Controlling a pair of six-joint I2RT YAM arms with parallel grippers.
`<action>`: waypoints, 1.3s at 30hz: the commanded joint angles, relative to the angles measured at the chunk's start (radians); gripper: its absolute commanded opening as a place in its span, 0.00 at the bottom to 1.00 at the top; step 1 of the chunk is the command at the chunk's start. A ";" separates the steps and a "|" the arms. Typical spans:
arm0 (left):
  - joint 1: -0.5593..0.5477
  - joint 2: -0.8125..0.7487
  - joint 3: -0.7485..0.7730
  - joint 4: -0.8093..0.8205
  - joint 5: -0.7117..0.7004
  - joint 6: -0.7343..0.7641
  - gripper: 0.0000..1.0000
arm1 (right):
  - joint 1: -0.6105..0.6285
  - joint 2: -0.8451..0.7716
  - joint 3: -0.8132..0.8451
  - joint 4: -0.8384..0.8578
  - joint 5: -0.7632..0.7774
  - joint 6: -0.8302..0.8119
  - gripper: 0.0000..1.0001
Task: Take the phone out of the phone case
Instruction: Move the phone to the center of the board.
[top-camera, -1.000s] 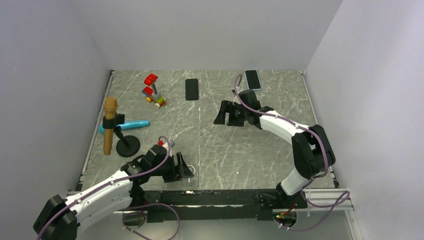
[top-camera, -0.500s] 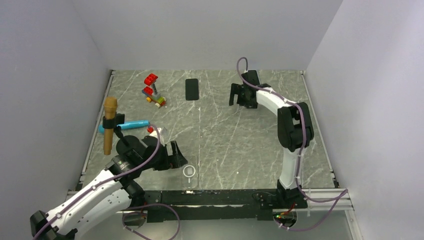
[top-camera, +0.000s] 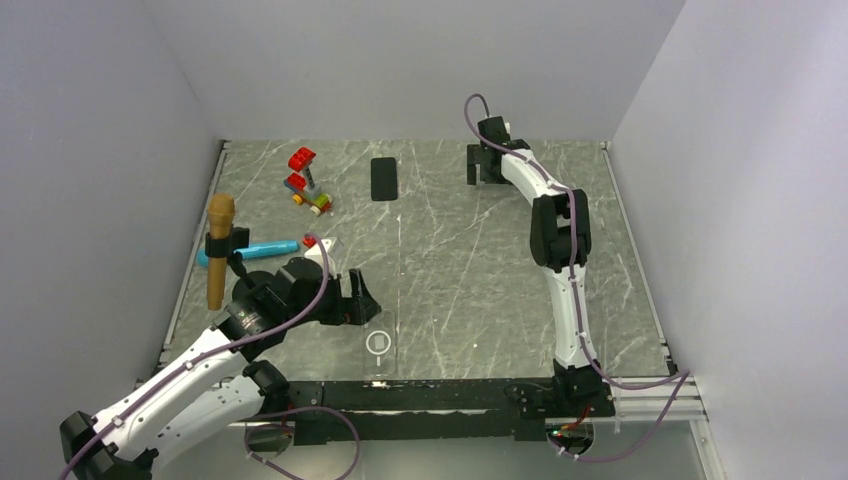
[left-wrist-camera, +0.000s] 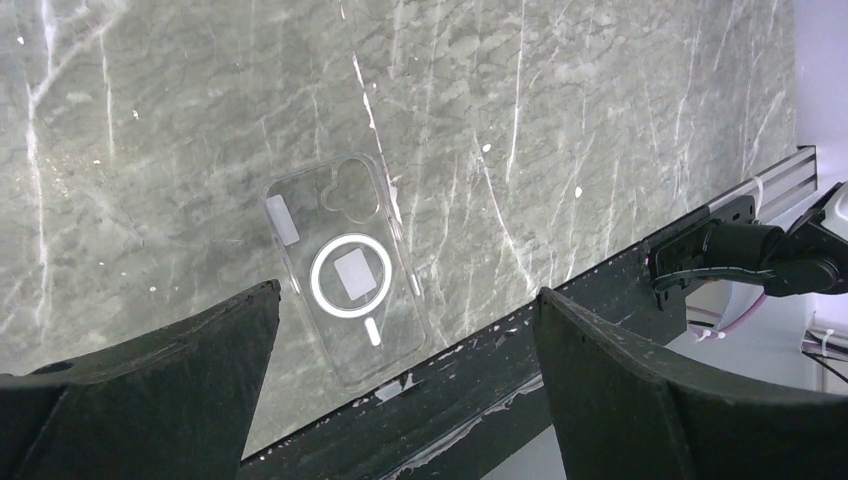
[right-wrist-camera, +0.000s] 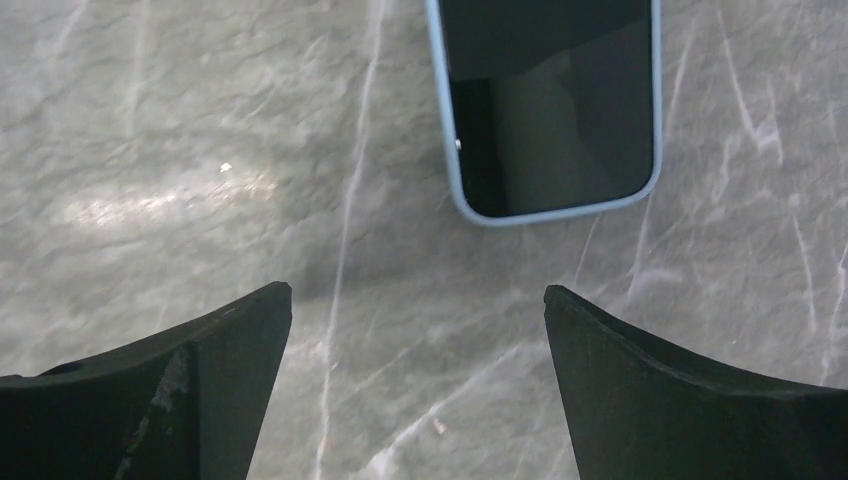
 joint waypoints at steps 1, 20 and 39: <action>-0.002 0.013 0.076 0.041 0.015 0.061 0.99 | -0.013 0.053 0.109 -0.053 0.092 -0.068 1.00; -0.001 0.098 0.138 0.063 0.053 0.093 0.99 | -0.131 0.151 0.177 0.001 -0.087 -0.021 1.00; -0.001 0.180 0.168 0.125 0.115 0.080 0.99 | -0.159 0.262 0.372 -0.015 -0.294 0.005 0.60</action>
